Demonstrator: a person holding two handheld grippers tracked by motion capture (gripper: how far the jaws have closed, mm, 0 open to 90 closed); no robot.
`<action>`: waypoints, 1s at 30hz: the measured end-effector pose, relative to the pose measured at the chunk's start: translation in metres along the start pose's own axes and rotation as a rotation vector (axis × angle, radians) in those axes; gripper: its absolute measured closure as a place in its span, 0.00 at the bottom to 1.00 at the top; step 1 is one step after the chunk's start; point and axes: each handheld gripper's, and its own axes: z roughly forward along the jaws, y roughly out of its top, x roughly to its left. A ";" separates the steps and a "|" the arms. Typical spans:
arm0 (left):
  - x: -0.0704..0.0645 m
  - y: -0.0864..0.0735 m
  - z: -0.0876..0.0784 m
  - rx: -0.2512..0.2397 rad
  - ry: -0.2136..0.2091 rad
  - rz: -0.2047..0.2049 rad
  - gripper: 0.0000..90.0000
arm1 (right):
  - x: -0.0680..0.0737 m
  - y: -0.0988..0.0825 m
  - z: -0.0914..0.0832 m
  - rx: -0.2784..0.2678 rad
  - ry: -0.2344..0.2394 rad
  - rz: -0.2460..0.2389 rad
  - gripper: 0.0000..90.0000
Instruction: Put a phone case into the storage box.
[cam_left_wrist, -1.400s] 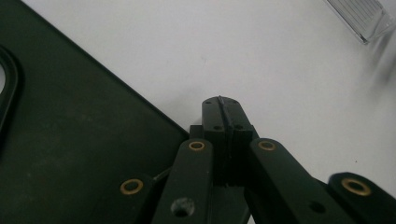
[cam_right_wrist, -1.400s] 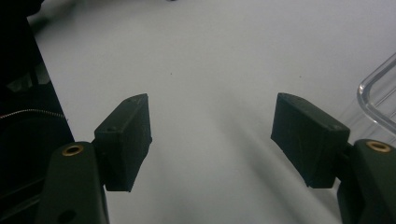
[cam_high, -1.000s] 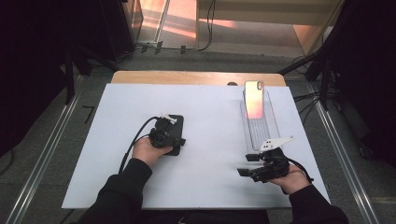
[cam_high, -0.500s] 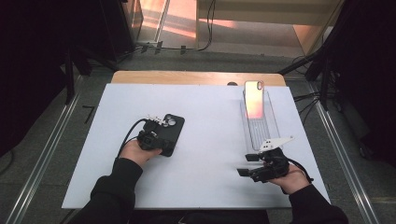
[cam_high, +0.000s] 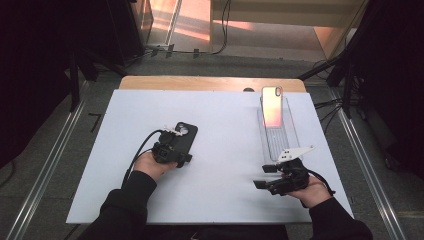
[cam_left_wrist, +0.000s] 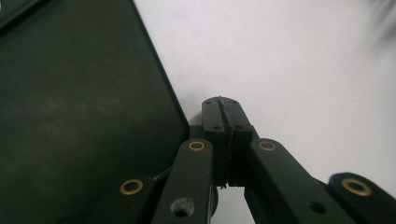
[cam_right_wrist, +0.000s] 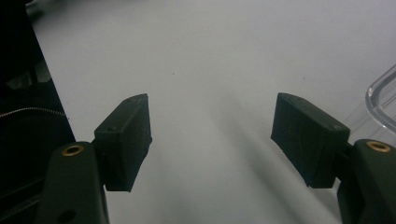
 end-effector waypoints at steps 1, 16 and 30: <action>0.000 0.000 -0.001 0.003 0.002 -0.008 1.00 | 0.000 0.000 0.000 0.000 0.000 0.000 0.30; 0.004 -0.009 -0.032 -0.087 -0.072 -0.036 0.87 | 0.000 0.000 -0.001 -0.004 0.001 -0.002 0.30; -0.014 -0.042 -0.066 -0.235 -0.181 -0.023 0.42 | -0.002 0.000 -0.001 -0.005 -0.007 0.008 0.30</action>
